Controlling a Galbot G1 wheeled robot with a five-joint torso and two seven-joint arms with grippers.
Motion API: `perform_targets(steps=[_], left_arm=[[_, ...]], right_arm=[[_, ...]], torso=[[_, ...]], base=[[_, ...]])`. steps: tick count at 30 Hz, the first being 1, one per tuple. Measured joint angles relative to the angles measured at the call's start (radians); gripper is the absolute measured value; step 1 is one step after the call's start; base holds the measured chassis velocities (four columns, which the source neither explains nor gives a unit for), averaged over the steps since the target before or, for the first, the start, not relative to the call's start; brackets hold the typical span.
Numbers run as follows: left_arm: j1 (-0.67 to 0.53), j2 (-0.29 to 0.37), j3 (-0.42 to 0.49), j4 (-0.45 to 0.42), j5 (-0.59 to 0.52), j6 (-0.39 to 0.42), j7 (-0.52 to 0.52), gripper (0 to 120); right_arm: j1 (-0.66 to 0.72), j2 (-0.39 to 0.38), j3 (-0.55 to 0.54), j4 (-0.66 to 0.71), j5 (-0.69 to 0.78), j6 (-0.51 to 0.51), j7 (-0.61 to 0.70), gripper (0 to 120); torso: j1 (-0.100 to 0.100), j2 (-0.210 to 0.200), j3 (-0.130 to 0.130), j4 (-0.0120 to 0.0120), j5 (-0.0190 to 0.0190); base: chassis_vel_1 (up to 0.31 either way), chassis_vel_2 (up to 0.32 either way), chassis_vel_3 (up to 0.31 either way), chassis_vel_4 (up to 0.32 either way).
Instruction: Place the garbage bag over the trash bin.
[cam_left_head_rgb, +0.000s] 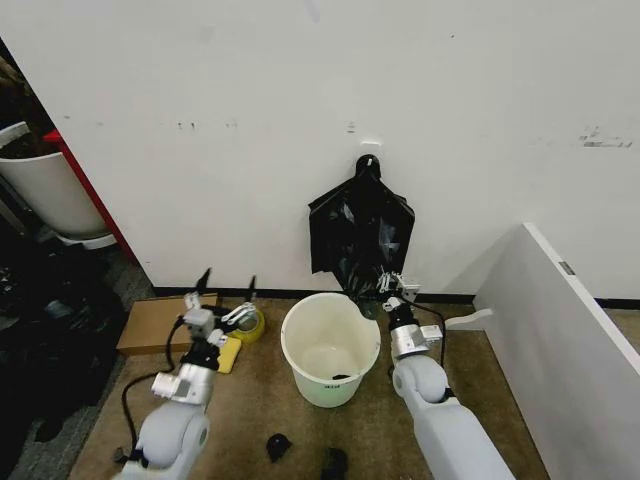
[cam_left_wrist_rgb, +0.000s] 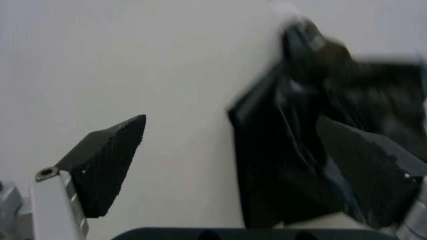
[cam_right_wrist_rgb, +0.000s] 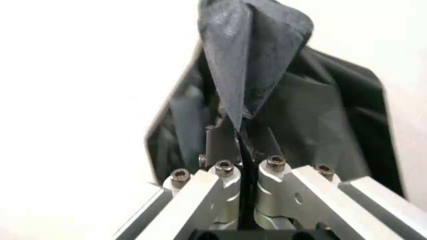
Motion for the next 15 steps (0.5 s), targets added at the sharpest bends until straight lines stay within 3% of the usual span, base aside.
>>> perform_targets(steps=[1,3,6,9,15], left_arm=[[0.0,0.0,0.0,0.0,0.0,0.0,0.0,100],[-0.109,0.03,0.049,0.082,-0.005,-0.009,0.085,100],[-0.274,0.045,0.167,0.197,0.006,-0.006,0.172,100],[-0.344,0.043,0.242,0.24,0.016,0.013,0.186,100],[-0.505,0.0,0.38,0.372,0.139,0.042,0.188,100]], right_arm=[[0.0,0.0,0.0,0.0,0.0,0.0,0.0,0],[-0.009,-0.002,-0.002,0.023,0.007,0.0,-0.016,0],[-0.019,0.002,-0.002,0.036,0.004,0.002,-0.039,0],[-0.023,0.01,-0.001,0.037,-0.004,0.006,-0.047,0],[-0.037,0.032,0.0,0.048,-0.022,0.008,-0.065,0]], torso=[[0.0,0.0,0.0,0.0,0.0],[0.0,0.0,0.0,-0.0002,0.0003],[0.0,0.0,0.0,-0.0005,0.0004],[0.0,0.0,0.0,-0.0005,0.0004],[0.0,0.0,0.0,-0.0003,0.0004]], base=[[0.0,0.0,0.0,0.0],[0.0,0.0,0.0,0.0],[0.0,0.0,0.0,0.0],[0.0,0.0,0.0,0.0],[0.0,0.0,0.0,0.0]])
